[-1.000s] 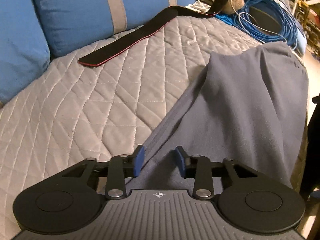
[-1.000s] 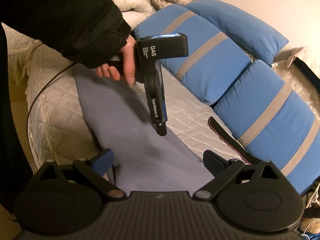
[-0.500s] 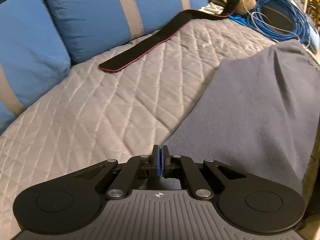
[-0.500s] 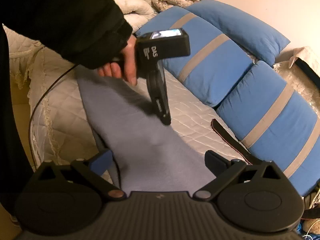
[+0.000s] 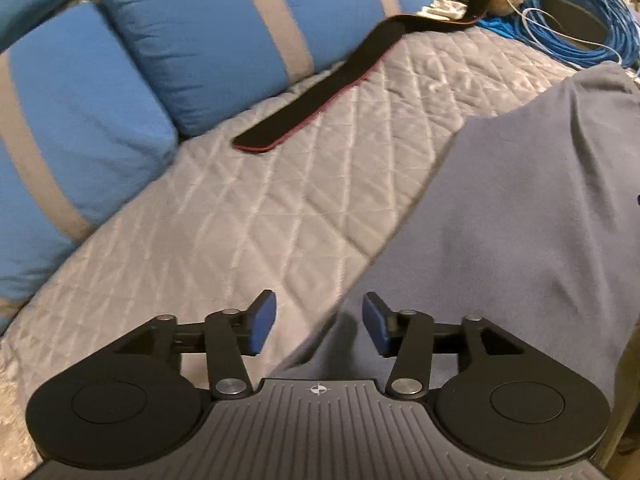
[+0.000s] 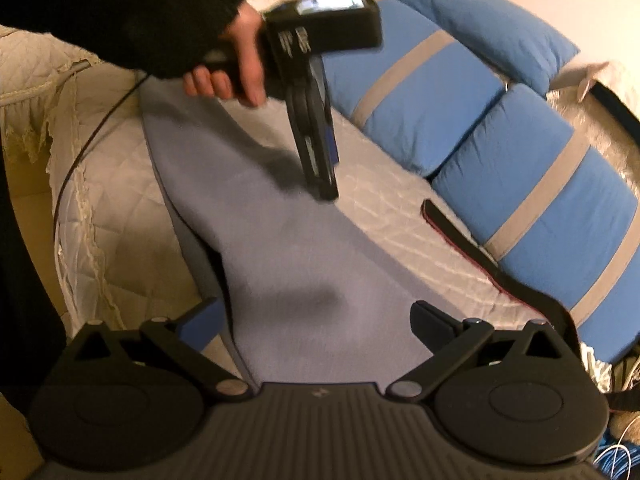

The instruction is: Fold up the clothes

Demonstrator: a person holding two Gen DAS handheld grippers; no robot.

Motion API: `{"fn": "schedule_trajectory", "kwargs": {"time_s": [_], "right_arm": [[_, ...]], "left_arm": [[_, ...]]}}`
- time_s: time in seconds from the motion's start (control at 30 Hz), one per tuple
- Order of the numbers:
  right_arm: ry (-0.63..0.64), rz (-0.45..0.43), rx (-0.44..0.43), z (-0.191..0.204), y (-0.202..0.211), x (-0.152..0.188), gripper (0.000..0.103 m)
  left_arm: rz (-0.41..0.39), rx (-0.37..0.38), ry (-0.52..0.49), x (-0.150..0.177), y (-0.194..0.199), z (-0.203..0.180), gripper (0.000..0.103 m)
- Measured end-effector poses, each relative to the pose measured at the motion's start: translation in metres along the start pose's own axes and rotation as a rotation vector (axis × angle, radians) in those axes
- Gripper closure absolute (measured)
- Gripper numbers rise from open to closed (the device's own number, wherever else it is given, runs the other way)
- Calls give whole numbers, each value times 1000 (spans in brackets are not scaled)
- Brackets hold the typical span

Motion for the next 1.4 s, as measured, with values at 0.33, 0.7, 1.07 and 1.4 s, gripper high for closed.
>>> {"fn": "schedule_trajectory", "kwargs": {"time_s": [0.33, 0.7, 1.07, 1.4], "right_arm": [[50, -2, 11, 14, -5, -3, 0], [169, 3, 78, 34, -10, 4, 0], [185, -8, 92, 38, -10, -4, 0], [204, 9, 92, 48, -16, -7, 0]], "left_arm": [[-19, -3, 109, 39, 36, 29, 47], [-24, -98, 248, 127, 56, 93, 47], [2, -239, 708, 271, 94, 225, 47], [-97, -117, 955, 289, 66, 249, 52]]}}
Point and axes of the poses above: each gripper's, at about its wrist camera, not at the fingertips, and y roughly against the way its jaws point, z to its left, x to its underside, the point moved 9 cm from there along -y, roughly the way its jaws point, and after that the axes turned 5 degrees about z, right-handed, at the moved point
